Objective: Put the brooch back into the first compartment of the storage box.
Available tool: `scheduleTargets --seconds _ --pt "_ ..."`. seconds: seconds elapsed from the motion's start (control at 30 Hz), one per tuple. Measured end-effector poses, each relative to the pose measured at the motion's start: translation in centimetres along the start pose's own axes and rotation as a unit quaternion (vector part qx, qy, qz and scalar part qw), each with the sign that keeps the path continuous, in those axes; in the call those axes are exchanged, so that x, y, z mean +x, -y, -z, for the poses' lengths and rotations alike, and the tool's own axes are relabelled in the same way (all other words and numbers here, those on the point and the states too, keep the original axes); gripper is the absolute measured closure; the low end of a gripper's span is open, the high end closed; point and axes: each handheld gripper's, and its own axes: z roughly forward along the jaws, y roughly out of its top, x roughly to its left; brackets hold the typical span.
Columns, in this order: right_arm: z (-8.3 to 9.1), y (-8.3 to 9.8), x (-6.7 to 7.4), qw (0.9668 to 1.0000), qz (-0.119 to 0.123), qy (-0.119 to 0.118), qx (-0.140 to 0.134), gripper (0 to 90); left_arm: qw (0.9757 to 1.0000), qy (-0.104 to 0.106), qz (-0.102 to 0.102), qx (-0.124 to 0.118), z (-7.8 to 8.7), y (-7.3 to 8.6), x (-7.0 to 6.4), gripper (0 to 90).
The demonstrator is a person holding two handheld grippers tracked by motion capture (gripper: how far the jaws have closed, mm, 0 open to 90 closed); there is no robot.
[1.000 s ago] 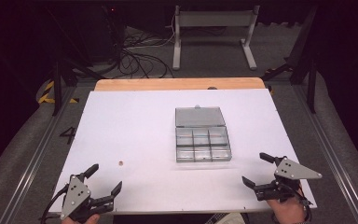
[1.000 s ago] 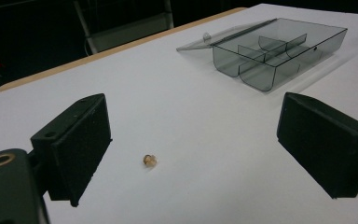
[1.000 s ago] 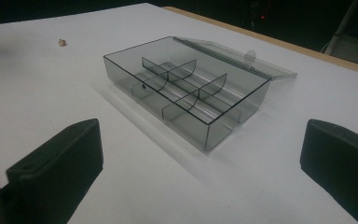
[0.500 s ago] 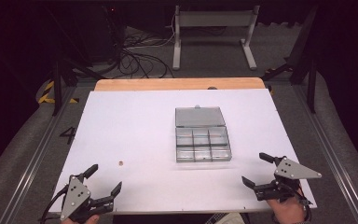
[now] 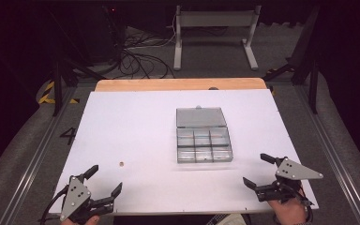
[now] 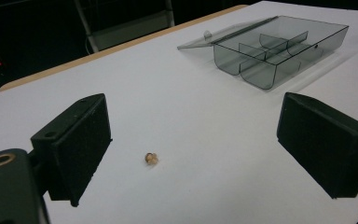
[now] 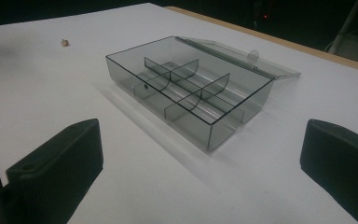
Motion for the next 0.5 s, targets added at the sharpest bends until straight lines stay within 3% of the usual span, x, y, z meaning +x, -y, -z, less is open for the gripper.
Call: scheduleTargets --seconds 0.5 --pt "-0.1 0.0 -0.1 1.0 -0.005 -0.001 0.002 0.1 0.9997 0.006 0.006 0.024 -1.1 -0.8 0.3 11.0"
